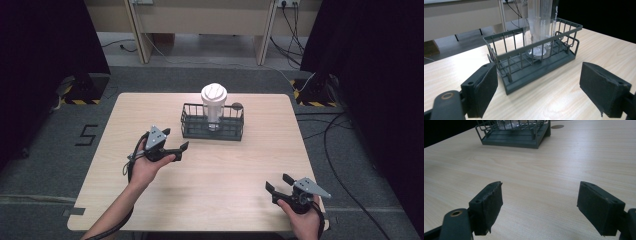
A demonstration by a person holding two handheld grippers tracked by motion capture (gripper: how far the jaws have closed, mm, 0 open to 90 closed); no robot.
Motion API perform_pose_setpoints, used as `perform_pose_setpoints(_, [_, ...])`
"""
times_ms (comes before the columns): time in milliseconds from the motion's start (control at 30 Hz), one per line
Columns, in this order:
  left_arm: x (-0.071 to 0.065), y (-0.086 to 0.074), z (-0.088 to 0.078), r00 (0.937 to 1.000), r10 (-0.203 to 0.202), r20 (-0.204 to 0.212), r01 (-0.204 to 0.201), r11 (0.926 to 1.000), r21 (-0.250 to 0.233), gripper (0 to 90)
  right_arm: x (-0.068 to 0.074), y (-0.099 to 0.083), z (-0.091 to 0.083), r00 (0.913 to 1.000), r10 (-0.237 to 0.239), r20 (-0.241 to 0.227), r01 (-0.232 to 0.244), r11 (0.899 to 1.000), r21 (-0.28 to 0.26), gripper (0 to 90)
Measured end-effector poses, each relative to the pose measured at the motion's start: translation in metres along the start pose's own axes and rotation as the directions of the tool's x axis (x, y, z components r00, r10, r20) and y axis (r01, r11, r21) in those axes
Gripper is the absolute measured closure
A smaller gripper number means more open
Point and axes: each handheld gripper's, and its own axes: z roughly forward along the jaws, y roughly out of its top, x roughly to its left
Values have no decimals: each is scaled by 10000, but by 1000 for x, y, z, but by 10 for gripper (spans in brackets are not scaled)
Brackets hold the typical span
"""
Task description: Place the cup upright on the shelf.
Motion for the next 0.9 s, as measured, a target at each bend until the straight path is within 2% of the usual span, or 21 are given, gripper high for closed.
perform_pose_setpoints(467, [1, -30, -22, 9999, -93, -61, 95, 9997, 241, 146, 1, 0, 0, 10000, 23, -3, -23, 10000, 3, 210])
perform_pose_setpoints(900, [7, -62, -42, 9992, -206, -343, 223, 9985, 502, 146, 1, 0, 0, 10000, 58, 7, -58, 10000, 3, 210])
